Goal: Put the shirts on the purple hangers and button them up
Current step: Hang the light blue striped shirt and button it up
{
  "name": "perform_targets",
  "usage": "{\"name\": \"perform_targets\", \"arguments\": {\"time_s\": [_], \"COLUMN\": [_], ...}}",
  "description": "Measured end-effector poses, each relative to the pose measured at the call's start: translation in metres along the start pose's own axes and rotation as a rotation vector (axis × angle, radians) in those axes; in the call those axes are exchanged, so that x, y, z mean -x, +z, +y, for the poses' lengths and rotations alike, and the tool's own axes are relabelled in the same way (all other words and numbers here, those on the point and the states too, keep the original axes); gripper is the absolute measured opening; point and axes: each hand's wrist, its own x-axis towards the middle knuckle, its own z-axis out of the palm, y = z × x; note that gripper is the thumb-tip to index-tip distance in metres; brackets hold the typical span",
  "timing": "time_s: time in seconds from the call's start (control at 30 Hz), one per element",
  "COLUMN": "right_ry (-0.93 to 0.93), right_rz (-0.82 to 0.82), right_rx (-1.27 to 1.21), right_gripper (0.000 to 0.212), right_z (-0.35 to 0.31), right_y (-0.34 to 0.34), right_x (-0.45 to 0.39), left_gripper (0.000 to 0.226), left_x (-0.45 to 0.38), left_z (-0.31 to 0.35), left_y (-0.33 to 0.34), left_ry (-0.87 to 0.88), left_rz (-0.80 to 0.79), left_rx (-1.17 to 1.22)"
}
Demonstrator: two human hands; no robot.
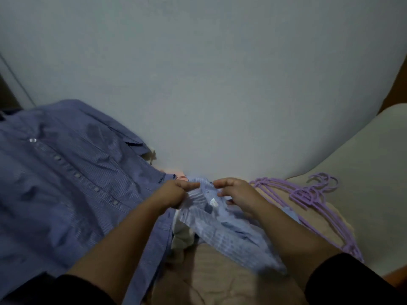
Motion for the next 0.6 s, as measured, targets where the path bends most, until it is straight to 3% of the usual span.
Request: {"name": "perform_targets", "arguments": {"time_s": [0.17, 0.3, 0.5, 0.6], "right_ry": [-0.203, -0.311, -0.478, -0.590], "right_rz": [-0.052, -0.162, -0.212, -0.202], "right_rx": [-0.011, -0.116, -0.084, 0.025], "right_gripper": [0.032, 0.013, 0.016, 0.029], "right_z": [-0.065, -0.118, -0.182, -0.205], "right_y": [-0.011, -0.021, -0.036, -0.044], "right_x": [0.025, 0.055, 0.084, 0.097], "left_gripper": [0.059, 0.062, 0.063, 0.060], "left_x": [0.026, 0.057, 0.096, 0.113], "left_z": [0.077, 0.144, 0.217, 0.241], "left_y": [-0.049, -0.081, -0.110, -0.124], "left_ry": [0.129, 0.257, 0.413, 0.446], "left_rz": [0.002, -0.049, 0.007, 0.055], "left_rx": [0.000, -0.067, -0.188, -0.251]}}
